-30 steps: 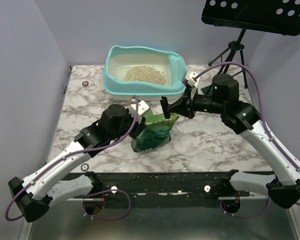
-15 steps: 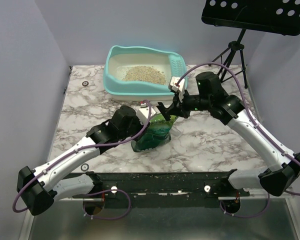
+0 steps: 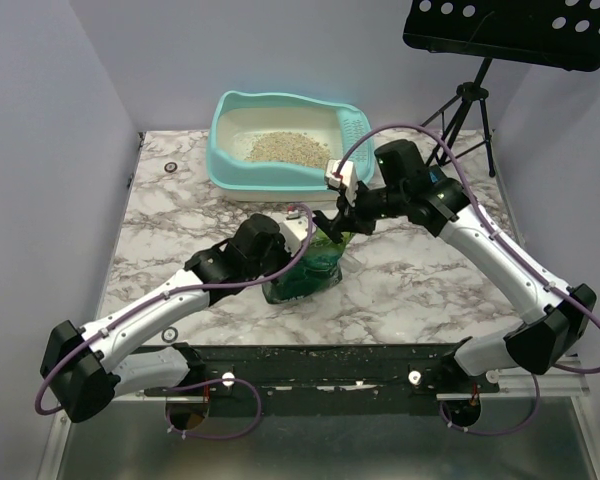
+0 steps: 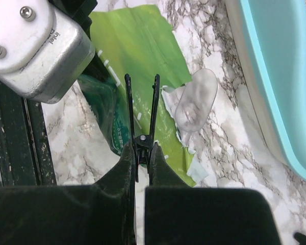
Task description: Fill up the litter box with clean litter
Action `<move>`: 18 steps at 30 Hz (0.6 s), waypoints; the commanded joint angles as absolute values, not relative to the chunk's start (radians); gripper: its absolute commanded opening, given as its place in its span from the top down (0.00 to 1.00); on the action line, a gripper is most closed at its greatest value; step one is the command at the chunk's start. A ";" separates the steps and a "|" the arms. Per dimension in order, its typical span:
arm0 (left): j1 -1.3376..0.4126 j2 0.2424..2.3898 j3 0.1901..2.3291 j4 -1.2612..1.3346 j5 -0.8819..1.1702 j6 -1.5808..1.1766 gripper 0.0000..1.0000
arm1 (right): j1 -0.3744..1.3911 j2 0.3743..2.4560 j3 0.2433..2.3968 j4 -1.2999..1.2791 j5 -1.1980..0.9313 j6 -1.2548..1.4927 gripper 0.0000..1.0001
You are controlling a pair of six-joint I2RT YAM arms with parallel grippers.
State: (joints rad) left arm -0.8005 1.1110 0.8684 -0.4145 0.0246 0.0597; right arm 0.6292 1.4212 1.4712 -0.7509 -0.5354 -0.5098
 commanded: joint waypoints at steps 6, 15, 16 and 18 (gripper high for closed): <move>-0.799 1.092 0.818 -0.361 -0.002 0.067 1.00 | 0.630 1.440 1.512 -0.842 -0.545 -0.706 1.00; -0.799 0.977 0.867 -0.394 0.093 0.048 0.91 | 0.630 1.427 1.532 -0.862 -0.542 -0.701 1.00; -0.799 0.968 0.882 -0.405 0.112 0.041 0.83 | 0.630 1.422 1.529 -0.864 -0.541 -0.700 1.00; -0.799 0.956 0.923 -0.434 0.141 0.026 0.73 | 0.630 1.417 1.522 -0.865 -0.541 -0.695 1.00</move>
State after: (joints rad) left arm -0.8005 0.9993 0.8391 -0.3904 0.0563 0.0525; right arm 0.6292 1.4380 1.5173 -0.8402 -0.5358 -0.6827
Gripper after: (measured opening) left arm 0.163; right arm 0.082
